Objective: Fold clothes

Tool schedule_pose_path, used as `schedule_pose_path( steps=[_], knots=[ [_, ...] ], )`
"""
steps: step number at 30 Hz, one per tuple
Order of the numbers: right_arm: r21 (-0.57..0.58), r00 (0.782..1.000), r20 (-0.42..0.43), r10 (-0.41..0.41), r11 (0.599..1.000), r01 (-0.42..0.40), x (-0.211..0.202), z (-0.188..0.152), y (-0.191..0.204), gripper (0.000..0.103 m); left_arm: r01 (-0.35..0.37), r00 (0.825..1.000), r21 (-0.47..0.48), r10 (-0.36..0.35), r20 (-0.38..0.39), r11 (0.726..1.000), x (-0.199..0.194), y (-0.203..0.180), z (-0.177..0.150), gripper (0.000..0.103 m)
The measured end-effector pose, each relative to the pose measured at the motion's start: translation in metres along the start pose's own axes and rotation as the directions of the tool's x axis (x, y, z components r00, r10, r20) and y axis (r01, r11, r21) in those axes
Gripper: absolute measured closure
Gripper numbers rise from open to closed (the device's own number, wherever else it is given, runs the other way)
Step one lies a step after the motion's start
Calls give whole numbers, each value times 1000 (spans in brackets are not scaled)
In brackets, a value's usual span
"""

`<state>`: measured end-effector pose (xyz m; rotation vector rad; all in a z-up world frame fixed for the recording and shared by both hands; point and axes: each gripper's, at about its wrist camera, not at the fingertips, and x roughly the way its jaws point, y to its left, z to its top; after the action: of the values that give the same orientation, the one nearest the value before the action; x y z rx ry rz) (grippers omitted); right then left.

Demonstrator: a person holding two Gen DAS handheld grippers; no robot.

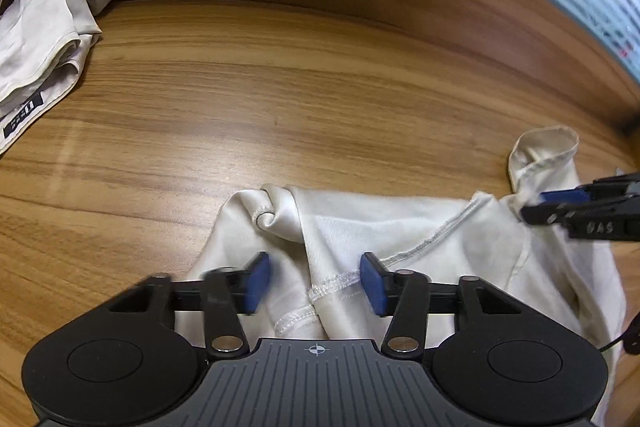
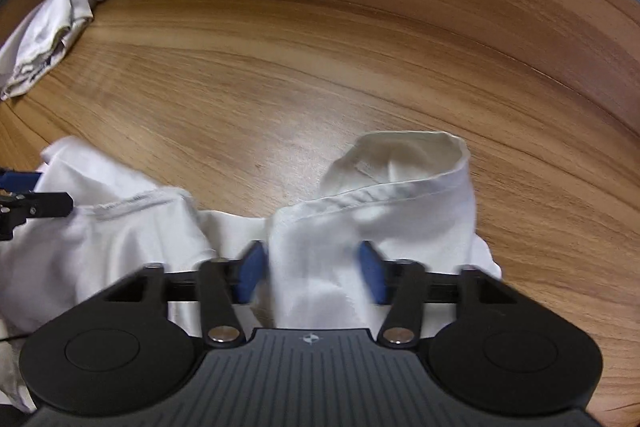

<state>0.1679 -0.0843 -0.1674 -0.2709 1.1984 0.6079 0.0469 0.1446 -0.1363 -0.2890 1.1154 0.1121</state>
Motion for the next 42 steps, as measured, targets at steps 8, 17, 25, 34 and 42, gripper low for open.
schedule_pose_path(
  steps=[8, 17, 25, 34, 42],
  knots=[
    [159, 989, 140, -47, 987, 24, -69, -17, -57, 102, -28, 997, -13, 29, 75, 1000, -35, 8, 7, 97],
    [390, 938, 292, -186, 919, 60, -193, -98, -125, 102, -28, 984, 6, 27, 174, 1000, -110, 6, 0, 97],
    [504, 965, 168, -201, 859, 92, -202, -212, -133, 102, -105, 985, 14, 102, 140, 994, -138, 9, -34, 97],
    [478, 989, 18, -144, 870, 118, -158, -277, -128, 90, -167, 977, 55, 158, 140, 984, -140, 0, -79, 76],
    [270, 981, 123, -148, 957, 110, -173, -235, -127, 70, -157, 971, 165, 121, 206, 974, -139, -40, -87, 43]
  ],
)
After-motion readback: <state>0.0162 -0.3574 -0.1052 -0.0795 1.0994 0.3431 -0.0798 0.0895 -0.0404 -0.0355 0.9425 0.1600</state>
